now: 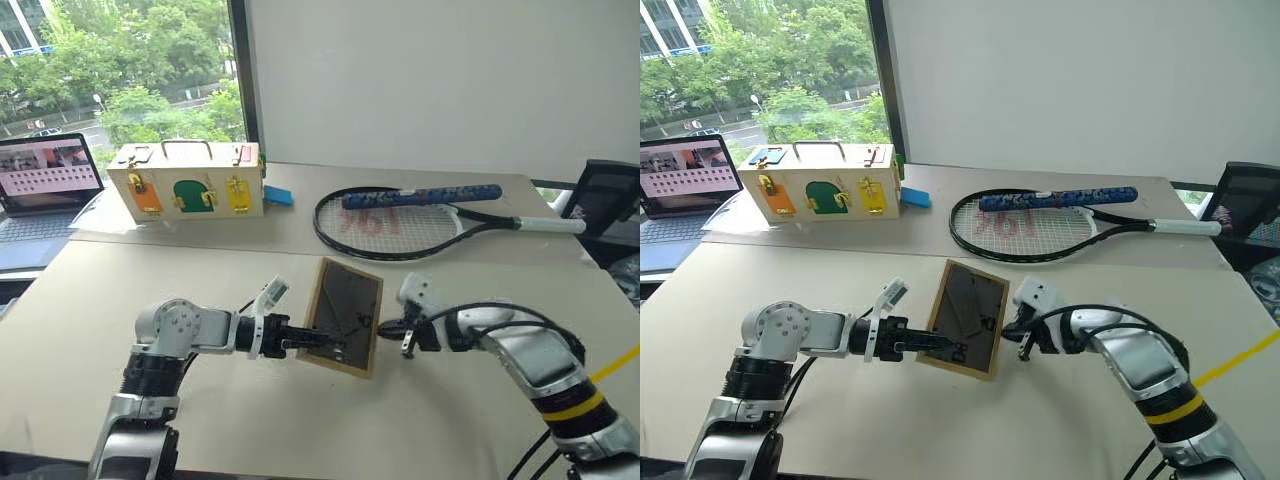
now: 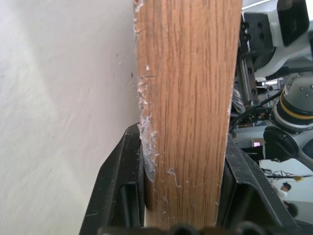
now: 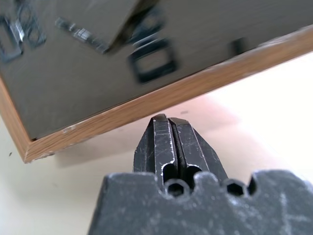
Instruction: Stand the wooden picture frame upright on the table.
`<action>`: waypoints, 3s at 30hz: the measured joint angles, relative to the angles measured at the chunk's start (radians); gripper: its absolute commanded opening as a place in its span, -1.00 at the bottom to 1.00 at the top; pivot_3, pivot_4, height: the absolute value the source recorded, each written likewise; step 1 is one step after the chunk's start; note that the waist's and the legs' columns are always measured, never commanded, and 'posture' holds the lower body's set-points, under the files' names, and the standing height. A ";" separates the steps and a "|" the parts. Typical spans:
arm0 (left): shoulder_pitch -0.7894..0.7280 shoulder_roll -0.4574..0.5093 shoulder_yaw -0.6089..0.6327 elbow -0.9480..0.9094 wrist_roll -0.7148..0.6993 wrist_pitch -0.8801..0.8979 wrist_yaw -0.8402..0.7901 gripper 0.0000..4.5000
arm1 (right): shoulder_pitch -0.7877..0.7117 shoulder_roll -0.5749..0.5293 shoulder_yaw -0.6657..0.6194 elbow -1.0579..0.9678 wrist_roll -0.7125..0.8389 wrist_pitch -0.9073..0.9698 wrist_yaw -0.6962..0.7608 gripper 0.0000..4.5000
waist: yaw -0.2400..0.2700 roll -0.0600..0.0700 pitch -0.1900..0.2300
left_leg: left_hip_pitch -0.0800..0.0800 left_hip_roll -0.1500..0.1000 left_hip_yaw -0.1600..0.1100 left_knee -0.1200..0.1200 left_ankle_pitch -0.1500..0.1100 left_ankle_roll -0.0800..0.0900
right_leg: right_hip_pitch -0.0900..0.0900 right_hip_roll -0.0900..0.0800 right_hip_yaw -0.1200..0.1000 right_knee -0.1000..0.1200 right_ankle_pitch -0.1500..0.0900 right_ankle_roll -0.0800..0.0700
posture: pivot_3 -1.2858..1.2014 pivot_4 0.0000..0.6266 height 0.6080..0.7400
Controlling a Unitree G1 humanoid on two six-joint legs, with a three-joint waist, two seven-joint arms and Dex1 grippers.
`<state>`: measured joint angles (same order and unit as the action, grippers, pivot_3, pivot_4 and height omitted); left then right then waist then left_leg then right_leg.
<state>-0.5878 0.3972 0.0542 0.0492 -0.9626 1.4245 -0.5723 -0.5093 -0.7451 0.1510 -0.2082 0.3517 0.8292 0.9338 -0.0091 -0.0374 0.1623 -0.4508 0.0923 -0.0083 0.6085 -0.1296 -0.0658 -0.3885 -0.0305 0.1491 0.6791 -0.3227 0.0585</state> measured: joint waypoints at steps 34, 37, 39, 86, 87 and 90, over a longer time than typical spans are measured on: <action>-0.146 -0.193 0.267 0.177 -0.237 0.186 0.235 -0.48 | -0.181 0.153 -0.127 -0.051 0.370 0.152 0.003 0.99 | -0.019 0.001 0.002 | -0.007 -0.008 -0.013 0.000 0.002 -0.002 | 0.000 -0.005 -0.009 0.000 -0.001 0.002 | 0.03 -0.52 0.70; -0.147 -0.195 0.265 0.174 -0.230 0.186 0.235 -0.48 | -0.156 0.121 -0.127 -0.069 0.297 0.049 -0.017 0.99 | -0.018 0.001 0.002 | -0.007 -0.008 -0.014 0.000 0.002 -0.002 | -0.001 -0.005 -0.010 0.000 -0.001 0.002 | 0.03 -0.52 0.70; -0.143 -0.185 0.259 0.172 -0.217 0.186 0.235 -0.48 | -0.111 0.072 -0.134 -0.088 0.240 -0.028 -0.022 0.99 | -0.013 0.001 0.002 | -0.008 -0.009 -0.014 -0.001 0.002 -0.002 | -0.001 -0.006 -0.010 -0.001 -0.001 0.002 | 0.03 -0.52 0.70; -0.201 -0.082 0.129 0.276 -0.158 0.132 0.019 -0.04 | -0.074 -0.012 0.070 0.533 -1.149 -1.639 -0.971 -0.27 | -0.028 0.006 0.005 | -0.006 -0.015 -0.020 -0.002 0.009 -0.006 | 0.003 -0.014 -0.019 0.002 -0.002 0.003 | 0.03 -0.52 0.70; -0.183 -0.085 0.116 0.245 -0.129 0.066 -0.001 0.05 | -0.074 -0.015 0.069 0.542 -1.149 -1.636 -0.965 -0.30 | -0.028 0.006 0.005 | -0.006 -0.014 -0.020 -0.002 0.009 -0.006 | 0.004 -0.014 -0.019 0.002 -0.002 0.003 | 0.03 -0.52 0.70; -0.156 -0.049 0.064 0.157 -0.029 -0.095 -0.043 0.55 | -0.069 -0.012 0.084 0.569 -1.152 -1.640 -0.955 -0.44 | -0.030 0.006 0.005 | -0.006 -0.015 -0.020 -0.003 0.010 -0.006 | 0.004 -0.014 -0.019 0.002 -0.001 0.003 | 0.03 -0.52 0.70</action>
<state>-0.7439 0.3479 0.1183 0.2066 -0.9916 1.3297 -0.6148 -0.5780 -0.7567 0.2351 0.3603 -0.8002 -0.8109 -0.0211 -0.0387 -0.0315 0.1668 -0.4571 0.0776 -0.0283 0.6059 -0.1194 -0.0717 -0.3847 -0.0445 0.1298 0.6812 -0.3242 0.0612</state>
